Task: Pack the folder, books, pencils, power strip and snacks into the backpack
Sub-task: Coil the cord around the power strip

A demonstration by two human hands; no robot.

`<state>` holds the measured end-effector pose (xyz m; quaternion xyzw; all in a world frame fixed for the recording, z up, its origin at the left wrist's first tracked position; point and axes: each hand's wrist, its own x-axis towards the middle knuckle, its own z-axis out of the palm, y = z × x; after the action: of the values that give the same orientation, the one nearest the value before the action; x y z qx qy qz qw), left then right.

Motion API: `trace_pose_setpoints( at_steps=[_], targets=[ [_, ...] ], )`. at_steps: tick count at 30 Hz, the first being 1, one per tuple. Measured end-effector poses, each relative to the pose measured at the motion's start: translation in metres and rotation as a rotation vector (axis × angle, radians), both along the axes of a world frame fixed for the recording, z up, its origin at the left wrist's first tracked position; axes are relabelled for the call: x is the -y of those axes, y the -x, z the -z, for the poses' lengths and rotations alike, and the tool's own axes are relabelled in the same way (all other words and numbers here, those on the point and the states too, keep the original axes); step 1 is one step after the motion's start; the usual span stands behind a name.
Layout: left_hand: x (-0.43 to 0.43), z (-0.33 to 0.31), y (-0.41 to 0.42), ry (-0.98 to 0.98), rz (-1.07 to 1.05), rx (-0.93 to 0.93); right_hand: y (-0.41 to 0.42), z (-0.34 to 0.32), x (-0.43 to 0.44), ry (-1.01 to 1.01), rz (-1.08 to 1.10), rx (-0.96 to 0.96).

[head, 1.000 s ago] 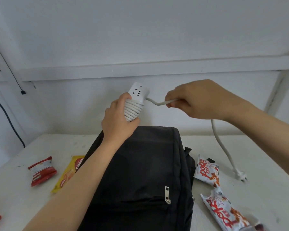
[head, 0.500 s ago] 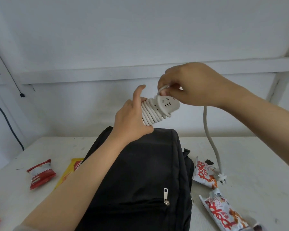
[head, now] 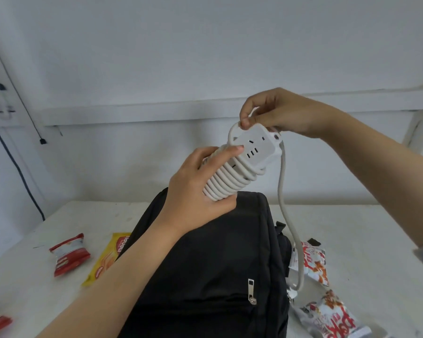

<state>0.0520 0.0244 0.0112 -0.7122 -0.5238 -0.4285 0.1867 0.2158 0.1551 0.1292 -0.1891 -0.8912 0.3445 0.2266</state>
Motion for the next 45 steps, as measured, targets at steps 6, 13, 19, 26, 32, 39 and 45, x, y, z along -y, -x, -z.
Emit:
trace_pose_setpoints(
  at_steps=[6,13,19,26,32,39,45],
  targets=[
    [0.005,-0.007,0.001,-0.063,0.089,0.406,0.007,0.034,0.002,0.184,0.020,-0.005],
    [0.003,-0.006,0.013,-0.042,-0.146,0.417,0.008,0.059,0.026,0.531,-0.038,-0.010],
    [-0.002,0.003,0.022,0.006,-0.332,0.399,0.006,0.066,0.044,0.298,0.117,0.226],
    [-0.006,0.006,0.035,0.172,-0.476,0.255,0.001,0.052,0.072,-0.808,0.424,0.349],
    [-0.001,-0.001,0.039,0.322,-0.360,-0.051,-0.005,0.020,0.068,-1.113,0.260,0.227],
    [0.016,-0.004,0.020,0.319,-0.184,-0.220,0.003,-0.007,0.043,-0.656,0.008,0.156],
    [0.039,0.000,0.003,0.161,0.028,-0.229,0.002,-0.008,0.030,-0.099,-0.201,0.232]
  ],
)
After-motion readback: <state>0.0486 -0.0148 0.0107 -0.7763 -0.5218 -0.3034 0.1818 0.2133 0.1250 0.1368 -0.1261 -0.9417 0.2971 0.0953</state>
